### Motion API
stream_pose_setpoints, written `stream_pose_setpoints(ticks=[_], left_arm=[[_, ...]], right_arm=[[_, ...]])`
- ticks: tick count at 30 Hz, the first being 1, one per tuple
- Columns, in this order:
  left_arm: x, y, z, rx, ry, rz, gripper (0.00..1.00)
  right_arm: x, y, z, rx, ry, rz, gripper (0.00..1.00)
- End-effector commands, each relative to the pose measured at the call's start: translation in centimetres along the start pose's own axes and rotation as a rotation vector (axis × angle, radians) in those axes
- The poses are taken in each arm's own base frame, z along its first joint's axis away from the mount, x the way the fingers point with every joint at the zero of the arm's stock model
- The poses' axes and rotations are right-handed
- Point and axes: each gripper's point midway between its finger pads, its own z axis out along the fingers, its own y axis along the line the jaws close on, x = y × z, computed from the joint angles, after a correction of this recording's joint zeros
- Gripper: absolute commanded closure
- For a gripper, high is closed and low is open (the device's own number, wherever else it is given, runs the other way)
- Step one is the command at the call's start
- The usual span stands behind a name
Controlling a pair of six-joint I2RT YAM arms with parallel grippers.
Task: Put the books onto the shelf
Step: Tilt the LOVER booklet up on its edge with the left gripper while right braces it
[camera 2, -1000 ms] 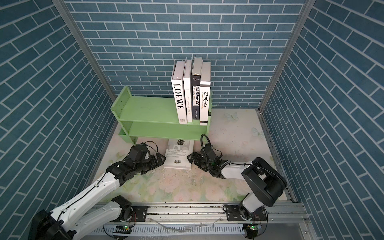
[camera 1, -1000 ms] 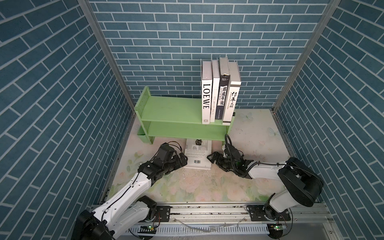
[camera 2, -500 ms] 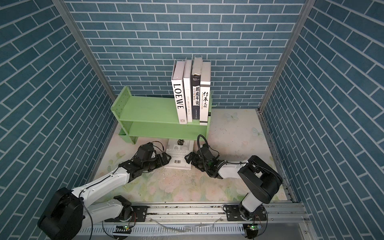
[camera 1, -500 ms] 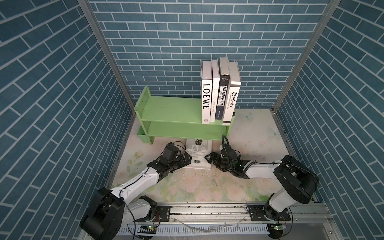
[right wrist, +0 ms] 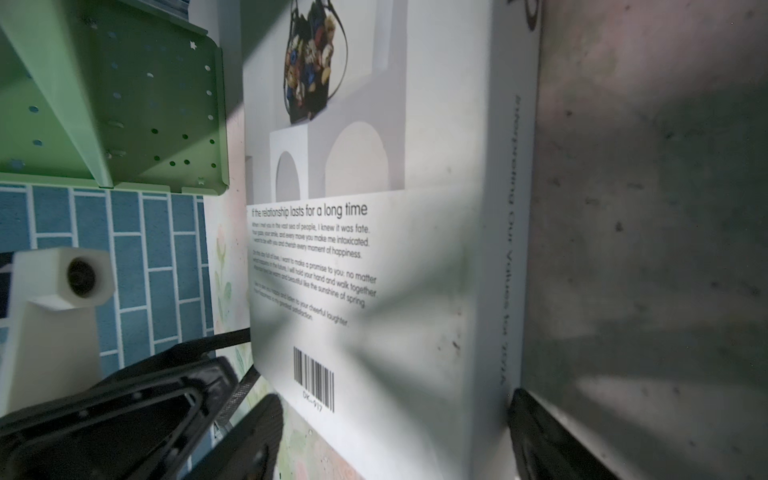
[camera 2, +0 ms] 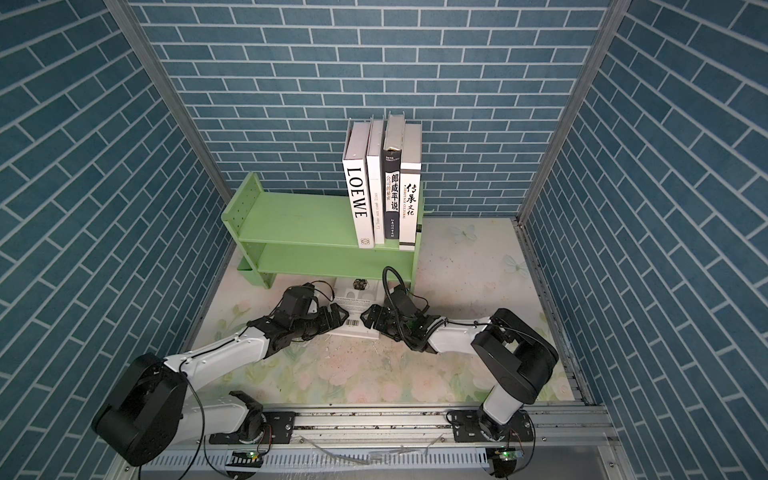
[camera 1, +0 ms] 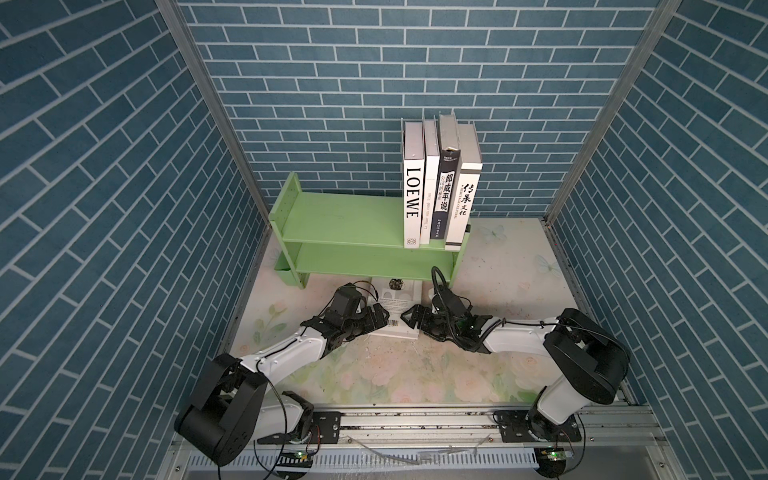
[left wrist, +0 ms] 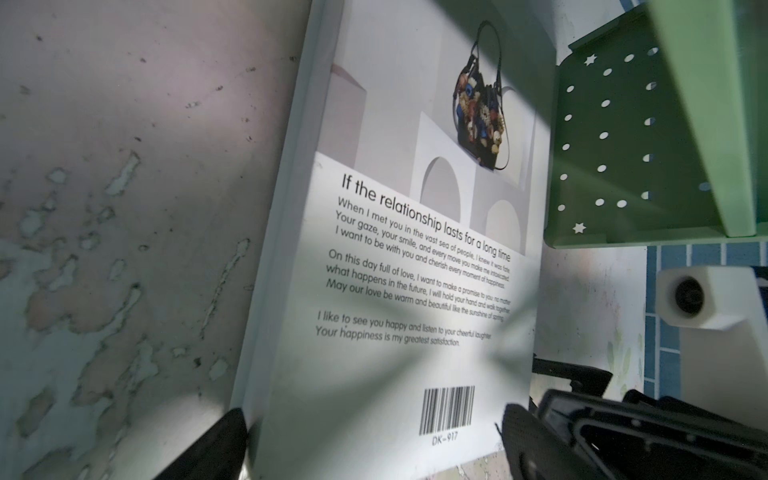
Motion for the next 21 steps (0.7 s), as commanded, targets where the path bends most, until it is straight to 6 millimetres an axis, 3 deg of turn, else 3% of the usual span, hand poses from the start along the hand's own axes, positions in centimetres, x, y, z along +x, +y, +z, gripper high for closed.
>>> stream_pose_setpoints(ticks=[1, 7, 13, 16, 21], left_arm=[[-0.1, -3.7, -2.1, 0.109, 0.009, 0.027, 0.03], [2.8, -4.8, -5.4, 0.107, 0.079, -0.002, 0.03], [5.6, -4.7, -8.7, 0.109, 0.126, -0.135, 0.03], [5.6, -6.3, -10.9, 0.176, 0.111, -0.176, 0.02], [3.8, -10.1, -13.9, 0.269, 0.070, -0.148, 0.01]], right_arm=[[1.4, 4.1, -0.8, -0.093, 0.085, -0.080, 0.15], [3.1, 8.2, -4.3, -0.163, 0.201, -0.142, 0.15], [4.4, 10.2, -8.6, -0.179, 0.243, -0.110, 0.14], [4.4, 12.1, -10.5, -0.234, 0.229, -0.097, 0.14], [3.7, 14.7, -13.1, -0.300, 0.181, -0.111, 0.13]])
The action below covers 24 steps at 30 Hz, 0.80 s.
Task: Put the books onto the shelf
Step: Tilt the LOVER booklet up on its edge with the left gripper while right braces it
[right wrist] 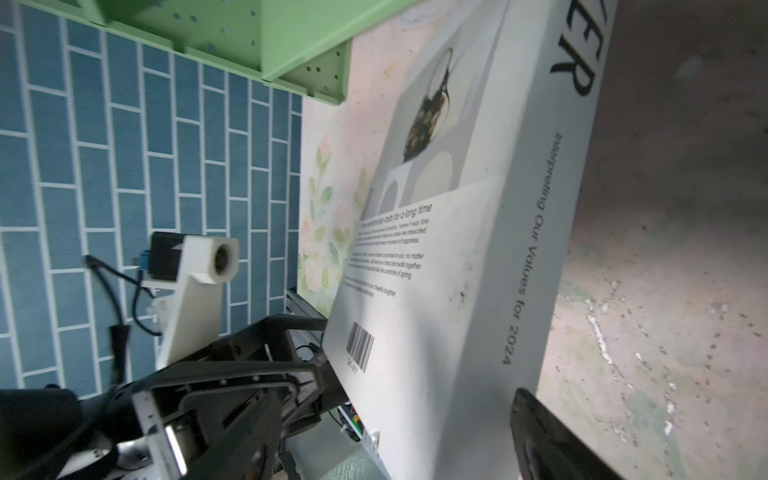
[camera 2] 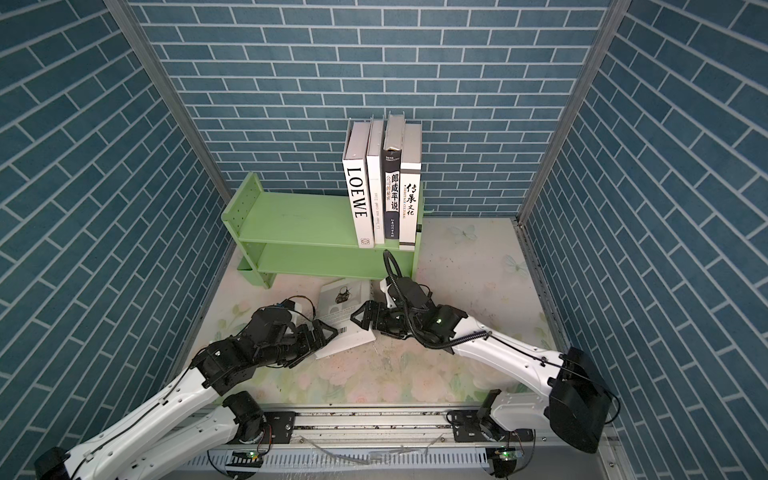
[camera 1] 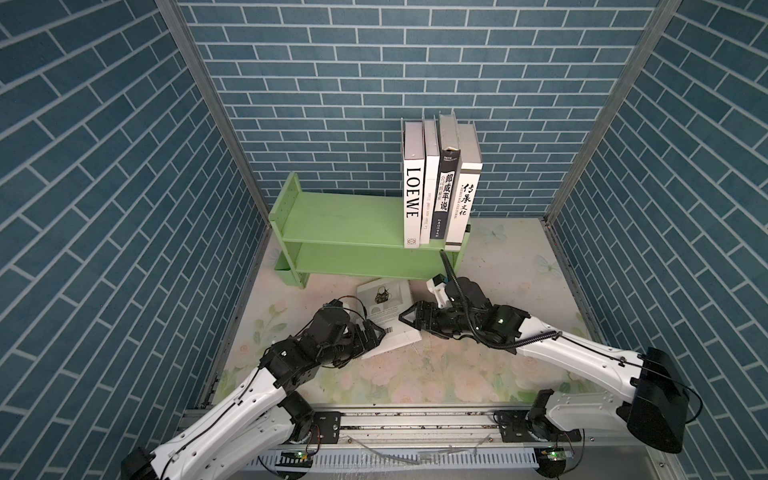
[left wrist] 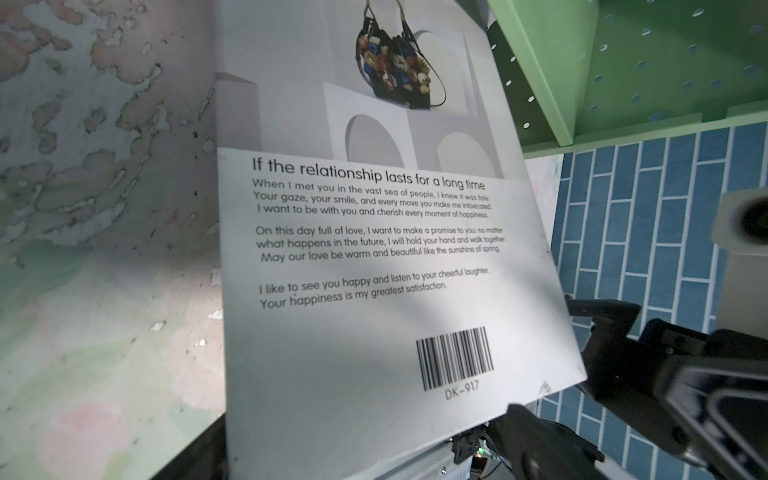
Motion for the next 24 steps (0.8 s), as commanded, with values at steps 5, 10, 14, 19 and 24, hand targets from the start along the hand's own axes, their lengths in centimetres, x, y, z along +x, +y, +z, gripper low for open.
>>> stream_pose_setpoints(ticks=[5, 10, 14, 19, 24], left_arm=[[-2.5, -11.3, -3.8, 0.278, -0.031, 0.085, 0.01], [-4.7, -15.4, -5.3, 0.322, -0.102, 0.175, 0.00], [-5.5, -17.8, -5.9, 0.379, -0.120, 0.176, 0.00], [-6.6, -20.4, -6.8, 0.419, -0.149, 0.208, 0.00], [-7.3, -22.3, -6.5, 0.465, -0.161, 0.208, 0.00]], right_arm=[[0.4, 7.2, -2.6, -0.176, 0.033, -0.034, 0.13], [0.2, 7.3, -3.1, -0.150, 0.026, -0.055, 0.13], [-0.4, 7.6, -4.5, -0.120, -0.012, -0.081, 0.12], [-1.4, 8.7, -5.7, -0.133, -0.055, -0.124, 0.10], [-2.2, 9.6, -6.4, -0.147, -0.088, -0.152, 0.10]])
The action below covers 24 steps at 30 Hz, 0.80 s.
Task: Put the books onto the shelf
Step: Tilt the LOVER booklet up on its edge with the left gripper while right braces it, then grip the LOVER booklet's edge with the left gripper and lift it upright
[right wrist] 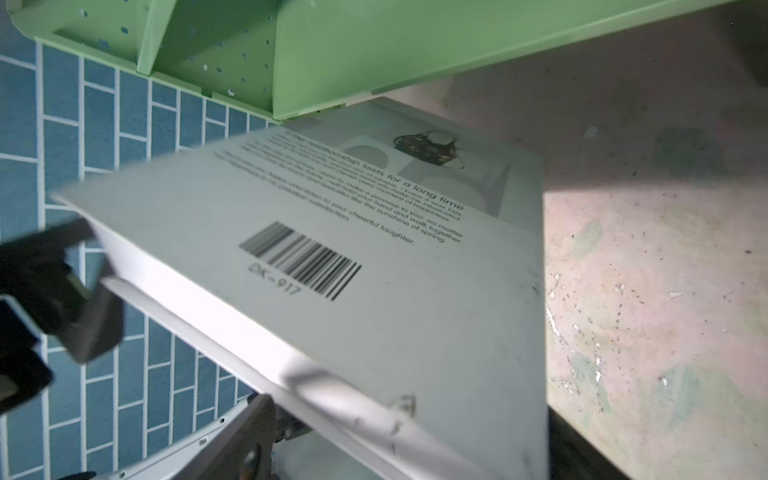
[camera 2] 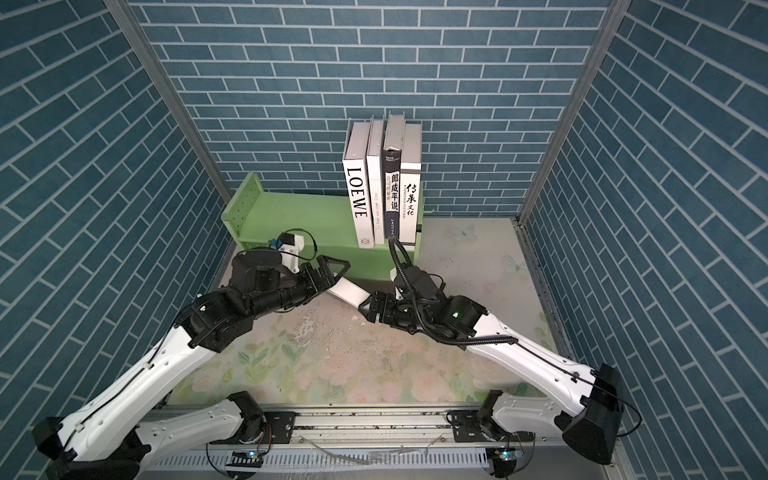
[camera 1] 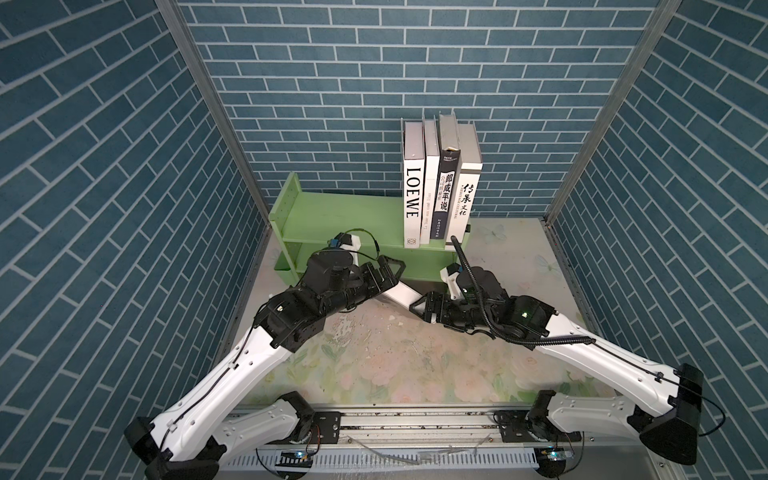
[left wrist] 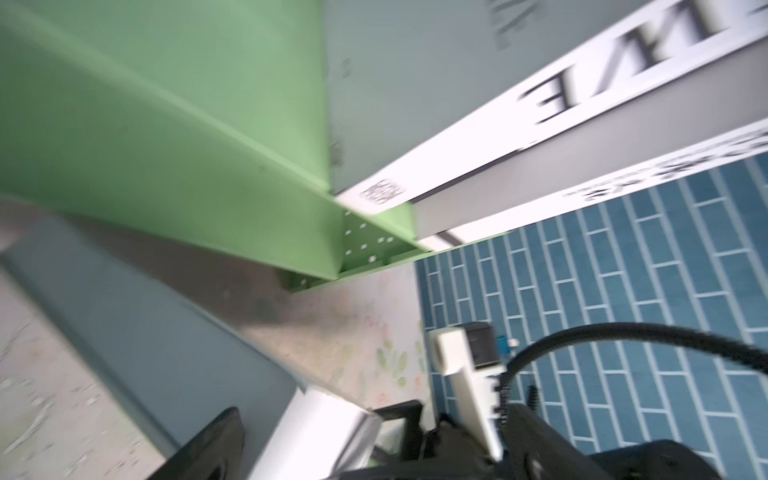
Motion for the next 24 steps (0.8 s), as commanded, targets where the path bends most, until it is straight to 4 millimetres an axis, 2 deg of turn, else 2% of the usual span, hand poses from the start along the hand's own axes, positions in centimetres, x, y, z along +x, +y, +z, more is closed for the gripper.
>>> stream_pose_setpoints(ticks=[1, 4, 7, 12, 18, 21, 24], left_arm=[[1.1, -3.9, 1.0, 0.168, 0.077, 0.007, 0.00], [0.4, -5.0, 1.4, 0.187, 0.062, 0.021, 0.00], [0.1, -4.9, 1.6, 0.163, 0.054, 0.041, 0.00], [1.2, -2.0, 2.4, 0.095, 0.065, 0.010, 0.00], [2.7, 2.6, 2.9, 0.000, 0.047, -0.019, 0.00], [2.2, 3.2, 2.2, -0.025, 0.024, 0.010, 0.00], [1.0, 2.1, 0.7, -0.023, -0.004, 0.070, 0.00]], right_arm=[[-1.7, 7.9, -3.1, -0.265, -0.059, -0.120, 0.10], [-2.3, 9.0, -3.9, -0.285, -0.077, -0.150, 0.09], [-2.5, 9.0, -3.6, -0.279, -0.077, -0.157, 0.09], [-2.6, 7.5, -2.6, -0.232, -0.092, -0.144, 0.09], [-2.6, 5.4, -1.9, -0.175, -0.113, -0.131, 0.09], [-2.5, 4.8, -1.3, -0.154, -0.106, -0.136, 0.09], [-2.5, 4.5, -1.1, -0.159, -0.121, -0.154, 0.09]])
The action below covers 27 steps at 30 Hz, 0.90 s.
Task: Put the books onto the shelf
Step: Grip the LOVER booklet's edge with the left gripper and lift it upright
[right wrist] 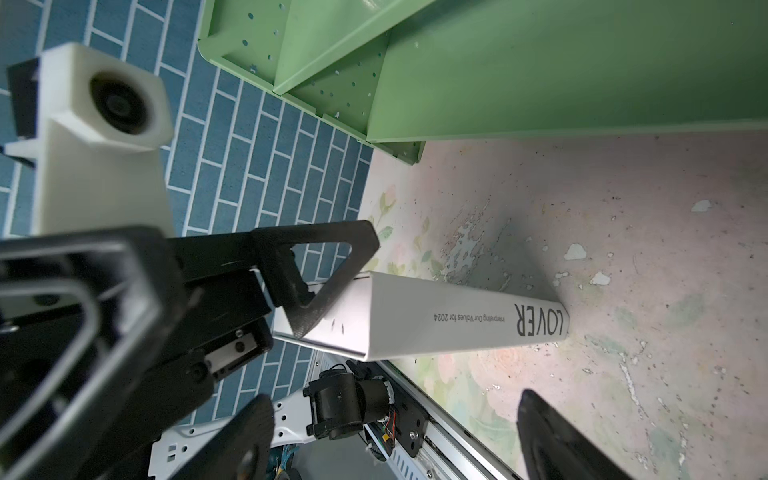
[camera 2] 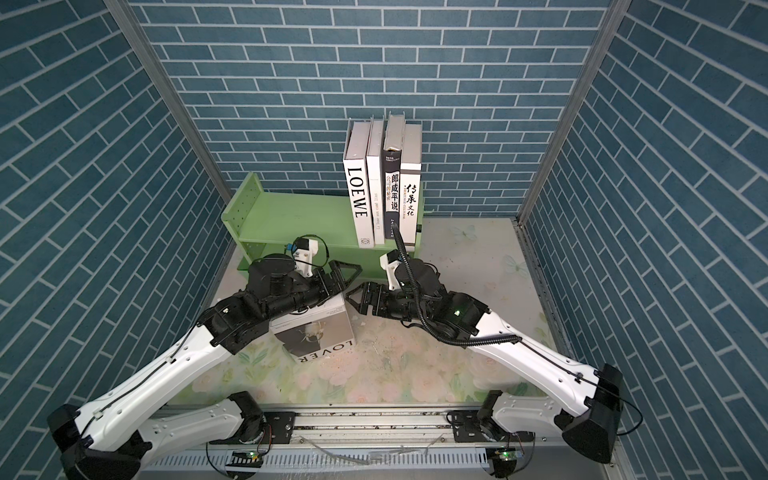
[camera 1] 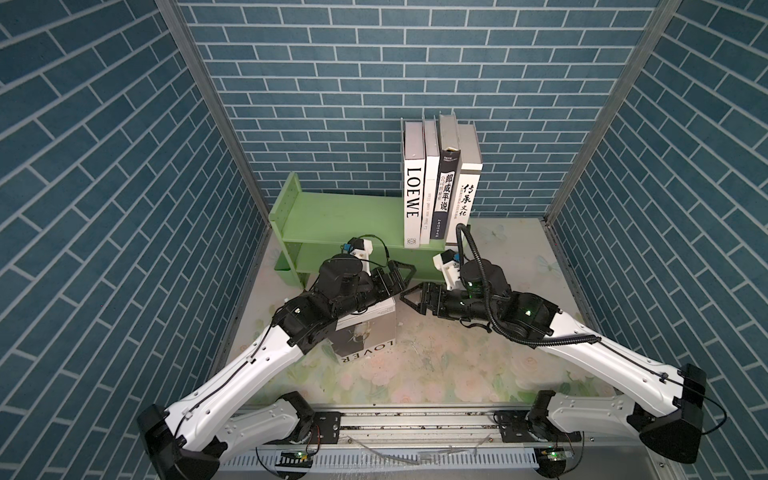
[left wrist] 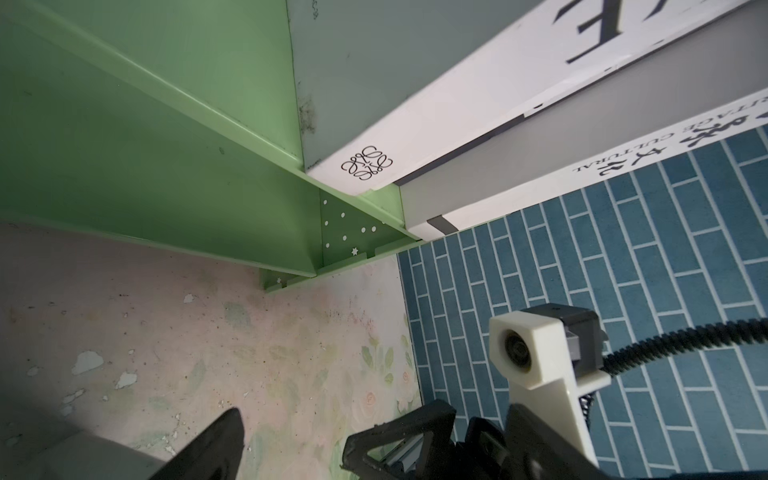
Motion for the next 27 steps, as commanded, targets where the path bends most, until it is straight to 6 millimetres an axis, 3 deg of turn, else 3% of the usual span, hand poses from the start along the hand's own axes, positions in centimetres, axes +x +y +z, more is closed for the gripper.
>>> stream_pose_setpoints(ticks=[1, 6, 12, 16, 20, 27], left_arm=[[-1.4, -0.7, -2.0, -0.030, -0.037, 0.080, 0.00], [-2.3, -1.1, -5.3, -0.104, -0.035, 0.181, 0.00], [1.2, 2.7, -9.6, -0.331, 0.268, 0.415, 0.00], [2.2, 6.8, -12.4, -0.529, 0.429, 0.600, 0.00], [2.6, 7.7, -11.5, -0.535, 0.507, 0.710, 0.02], [0.9, 7.6, -9.1, -0.537, 0.498, 0.873, 0.00]], right_arm=[[-0.4, 0.0, -0.1, -0.017, -0.042, -0.058, 0.08], [-0.3, -1.2, 0.0, 0.022, -0.056, -0.070, 0.08], [-0.1, -2.0, -0.1, 0.037, -0.062, -0.082, 0.08], [-0.3, -2.7, -1.0, 0.060, -0.078, -0.087, 0.08], [-0.3, -3.5, -1.9, 0.077, -0.096, -0.070, 0.08], [-0.5, -4.6, -3.3, 0.105, -0.146, -0.031, 0.07]])
